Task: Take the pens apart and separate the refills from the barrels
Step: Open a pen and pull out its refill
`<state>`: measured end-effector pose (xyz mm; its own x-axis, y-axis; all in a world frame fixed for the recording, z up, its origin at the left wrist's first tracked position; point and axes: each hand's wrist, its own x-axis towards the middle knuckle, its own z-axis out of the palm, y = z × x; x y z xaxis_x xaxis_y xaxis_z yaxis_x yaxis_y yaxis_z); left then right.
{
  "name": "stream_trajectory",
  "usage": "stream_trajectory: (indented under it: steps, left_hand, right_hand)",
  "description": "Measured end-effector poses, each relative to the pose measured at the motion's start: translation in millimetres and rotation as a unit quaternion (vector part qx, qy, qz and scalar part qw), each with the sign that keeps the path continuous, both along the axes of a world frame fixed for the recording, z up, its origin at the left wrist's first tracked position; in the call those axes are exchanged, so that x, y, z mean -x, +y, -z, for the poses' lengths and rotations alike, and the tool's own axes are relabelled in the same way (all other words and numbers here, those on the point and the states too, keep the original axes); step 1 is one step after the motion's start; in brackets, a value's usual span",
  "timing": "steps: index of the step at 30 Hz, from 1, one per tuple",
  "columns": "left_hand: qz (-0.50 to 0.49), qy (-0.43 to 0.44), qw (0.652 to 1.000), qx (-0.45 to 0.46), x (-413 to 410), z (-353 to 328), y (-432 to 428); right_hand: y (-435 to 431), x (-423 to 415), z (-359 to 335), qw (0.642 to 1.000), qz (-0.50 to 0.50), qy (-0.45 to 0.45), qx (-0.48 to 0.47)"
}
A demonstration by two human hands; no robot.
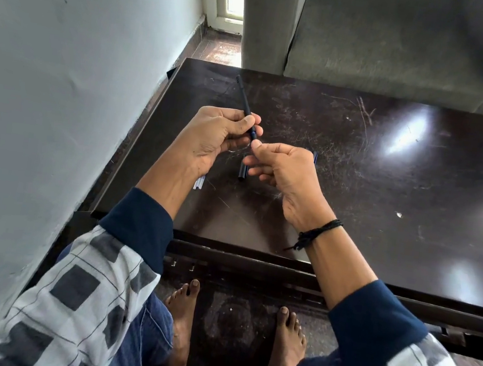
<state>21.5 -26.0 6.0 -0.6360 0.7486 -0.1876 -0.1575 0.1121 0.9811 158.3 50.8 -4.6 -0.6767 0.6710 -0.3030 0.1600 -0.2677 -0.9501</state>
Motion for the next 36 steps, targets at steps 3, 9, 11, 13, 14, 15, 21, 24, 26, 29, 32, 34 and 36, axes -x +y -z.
stream_trajectory:
  steps: [3, 9, 11, 13, 14, 15, 21, 24, 26, 29, 32, 34, 36]
  left_hand:
    - [-0.004, -0.004, 1.0, -0.002, 0.6, 0.1, -0.7]
    - [0.01, -0.004, 1.0, -0.004, -1.8, 2.0, 1.8]
    - [0.012, -0.006, 1.0, -0.006, -2.8, 2.5, 2.4]
    - [0.007, -0.013, 1.0, -0.011, -2.7, 2.0, 2.0]
    - [0.001, -0.022, 1.0, -0.016, -2.1, 1.6, 1.5]
    - [-0.006, -0.037, 0.999, -0.023, -1.5, 1.2, 0.9]
    - [-0.015, -0.138, 0.989, -0.044, -4.2, -0.2, 2.1]
    - [-0.009, -0.167, 0.985, -0.041, -3.1, -0.4, 2.3]
    - [-0.013, -0.182, 0.982, -0.039, -3.0, -0.5, 2.4]
    - [-0.016, -0.188, 0.981, -0.042, -4.8, -1.2, 3.7]
    - [-0.029, -0.191, 0.98, -0.051, -6.0, -2.6, 4.9]
    - [-0.04, -0.199, 0.978, -0.057, -6.1, -3.0, 5.1]
    - [-0.045, -0.21, 0.975, -0.061, -6.9, -3.1, 5.5]
  right_hand:
    - [-2.2, 1.3, -0.9, 1.0, -0.015, -0.008, 0.009]
    - [-1.9, 0.5, 0.9, 1.0, -0.003, -0.01, -0.004]
    - [-1.7, -0.2, 0.7, 1.0, 0.001, -0.005, -0.006]
    - [-1.6, -0.4, 0.0, 1.0, 0.0, 0.003, -0.003]
    - [-1.6, 0.0, -0.6, 1.0, -0.002, 0.007, 0.001]
    - [-1.5, 0.4, -1.3, 1.0, -0.003, 0.011, 0.004]
    - [4.9, -1.5, -2.2, 0.999, 0.035, 0.02, -0.018]
    - [11.2, -4.7, -4.9, 0.998, 0.048, 0.021, -0.026]
    - [14.9, -6.4, -6.6, 0.998, 0.053, 0.025, -0.032]
    - [19.2, -7.9, -6.4, 0.996, 0.057, 0.025, -0.058]
    - [21.9, -7.3, -5.8, 0.995, 0.058, 0.032, -0.078]
    - [22.7, -6.6, -5.6, 0.994, 0.061, 0.041, -0.077]
    - [23.7, -5.8, -4.5, 0.993, 0.07, 0.043, -0.08]
